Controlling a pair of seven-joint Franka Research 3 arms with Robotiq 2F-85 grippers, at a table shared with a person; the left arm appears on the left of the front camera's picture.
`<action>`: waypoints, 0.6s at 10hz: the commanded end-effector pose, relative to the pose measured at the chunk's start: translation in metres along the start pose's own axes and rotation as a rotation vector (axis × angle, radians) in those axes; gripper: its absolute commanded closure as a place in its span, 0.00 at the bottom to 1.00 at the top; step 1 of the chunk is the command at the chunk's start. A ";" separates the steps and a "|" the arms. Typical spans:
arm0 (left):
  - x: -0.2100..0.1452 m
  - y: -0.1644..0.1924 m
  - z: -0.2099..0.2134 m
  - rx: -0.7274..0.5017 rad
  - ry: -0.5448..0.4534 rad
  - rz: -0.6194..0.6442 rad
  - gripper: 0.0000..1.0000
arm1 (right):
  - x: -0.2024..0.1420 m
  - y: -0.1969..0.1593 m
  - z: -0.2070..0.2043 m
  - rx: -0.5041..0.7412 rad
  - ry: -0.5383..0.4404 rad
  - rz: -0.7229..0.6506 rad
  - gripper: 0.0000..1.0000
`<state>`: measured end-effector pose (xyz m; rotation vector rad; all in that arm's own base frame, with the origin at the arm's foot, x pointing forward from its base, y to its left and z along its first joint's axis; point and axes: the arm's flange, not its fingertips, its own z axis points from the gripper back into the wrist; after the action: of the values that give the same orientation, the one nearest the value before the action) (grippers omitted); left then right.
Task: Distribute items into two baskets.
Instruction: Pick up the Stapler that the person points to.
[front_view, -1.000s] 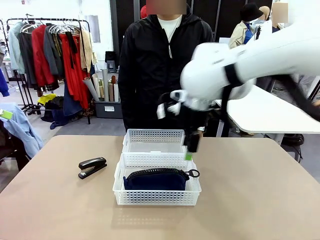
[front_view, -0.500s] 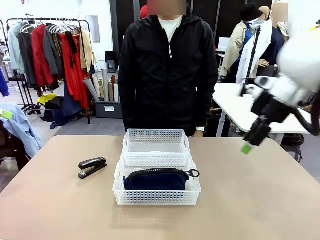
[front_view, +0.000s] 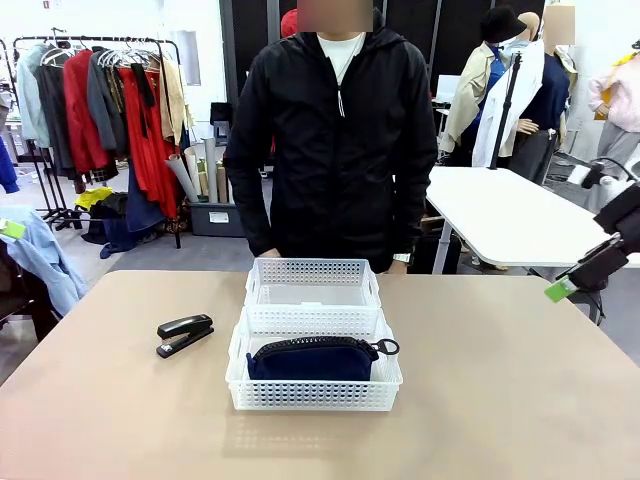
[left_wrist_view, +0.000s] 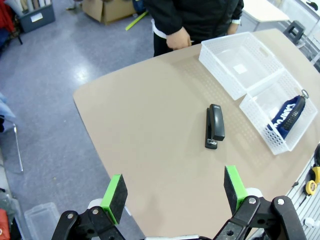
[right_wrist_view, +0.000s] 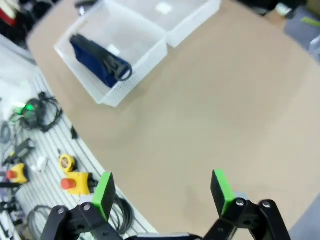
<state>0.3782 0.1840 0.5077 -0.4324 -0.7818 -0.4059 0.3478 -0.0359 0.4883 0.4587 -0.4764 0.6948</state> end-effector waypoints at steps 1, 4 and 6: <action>-0.001 0.002 -0.001 -0.017 -0.028 -0.012 0.00 | -0.009 -0.012 -0.002 0.036 -0.130 -0.033 0.00; -0.001 0.002 -0.001 -0.017 -0.028 -0.012 0.00 | -0.008 -0.006 -0.005 0.051 -0.174 -0.021 0.00; -0.001 0.002 -0.001 -0.017 -0.028 -0.012 0.00 | -0.009 -0.016 0.008 0.040 -0.121 -0.077 0.00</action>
<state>0.3782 0.1840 0.5077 -0.4323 -0.7818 -0.4059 0.3508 -0.0532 0.4871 0.5657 -0.5689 0.6108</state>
